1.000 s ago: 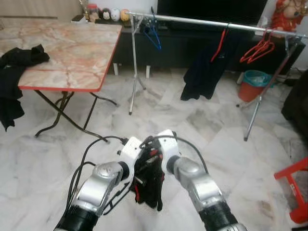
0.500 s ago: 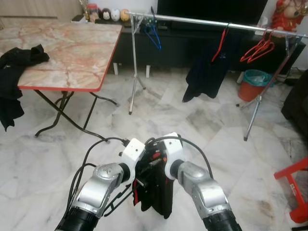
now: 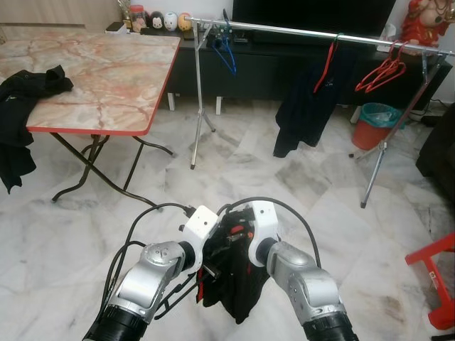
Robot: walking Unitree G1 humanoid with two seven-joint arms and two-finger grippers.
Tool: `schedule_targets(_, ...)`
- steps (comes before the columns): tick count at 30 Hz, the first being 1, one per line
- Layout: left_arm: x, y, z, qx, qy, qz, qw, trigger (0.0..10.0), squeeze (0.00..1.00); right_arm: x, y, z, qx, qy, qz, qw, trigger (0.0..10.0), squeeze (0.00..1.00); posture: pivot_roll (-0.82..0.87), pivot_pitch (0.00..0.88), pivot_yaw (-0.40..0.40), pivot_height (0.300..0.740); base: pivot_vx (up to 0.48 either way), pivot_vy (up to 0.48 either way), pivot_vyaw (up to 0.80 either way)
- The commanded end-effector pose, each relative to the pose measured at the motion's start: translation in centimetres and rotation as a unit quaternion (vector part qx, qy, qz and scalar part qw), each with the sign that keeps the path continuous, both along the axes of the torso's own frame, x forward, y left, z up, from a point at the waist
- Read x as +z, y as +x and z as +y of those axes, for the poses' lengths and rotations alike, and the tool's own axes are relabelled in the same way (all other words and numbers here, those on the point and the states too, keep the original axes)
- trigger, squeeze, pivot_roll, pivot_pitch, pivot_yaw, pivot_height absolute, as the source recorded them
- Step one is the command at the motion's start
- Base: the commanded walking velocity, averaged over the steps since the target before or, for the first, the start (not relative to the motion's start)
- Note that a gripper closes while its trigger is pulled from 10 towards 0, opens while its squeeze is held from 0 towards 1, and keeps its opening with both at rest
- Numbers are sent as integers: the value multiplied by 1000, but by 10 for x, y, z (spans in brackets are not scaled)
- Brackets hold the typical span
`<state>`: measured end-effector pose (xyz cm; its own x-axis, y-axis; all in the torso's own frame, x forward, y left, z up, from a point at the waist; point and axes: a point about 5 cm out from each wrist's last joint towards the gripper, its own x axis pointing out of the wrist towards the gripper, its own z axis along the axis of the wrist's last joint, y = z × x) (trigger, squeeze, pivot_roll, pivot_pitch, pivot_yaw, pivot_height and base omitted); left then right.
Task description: Hang hanger
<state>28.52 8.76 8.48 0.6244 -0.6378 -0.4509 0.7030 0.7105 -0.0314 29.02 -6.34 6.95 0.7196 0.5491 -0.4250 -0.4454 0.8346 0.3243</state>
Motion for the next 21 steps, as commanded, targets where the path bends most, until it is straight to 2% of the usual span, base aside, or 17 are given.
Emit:
schedule_targets(1, 30, 6, -9, -21, -29, -79, 996, 10000, 0, -13, -9, 1, 17, -5, 35, 999, 10000, 0, 134, 0, -62, 740, 0, 0, 0)
schedule_targets(4, 31, 6, -10, -24, -32, -80, 996, 10000, 0, -12, -11, 6, 32, -6, 34, 999, 10000, 0, 133, 0, -61, 740, 0, 0, 0)
schedule_targets(12, 32, 5, -11, -32, -36, -79, 996, 10000, 0, 11, -22, 40, 126, 39, 6, 991, 10000, 0, 131, 0, -60, 740, 0, 0, 0)
schedule_targets(15, 32, 4, -12, -37, -36, -78, 996, 10000, 0, 10, -26, 44, 153, 25, -1, 988, 10000, 0, 132, 0, -60, 740, 0, 0, 0)
schedule_targets(18, 32, 1, -15, -51, -40, -77, 995, 10000, 0, 5, -33, 48, 204, -20, -22, 978, 10000, 0, 135, 0, -60, 740, 0, 0, 0)
schedule_targets(21, 32, 1, -15, -52, -39, -77, 995, 10000, 0, 6, -35, 49, 221, -25, -30, 975, 10000, 0, 134, 0, -60, 740, 0, 0, 0)
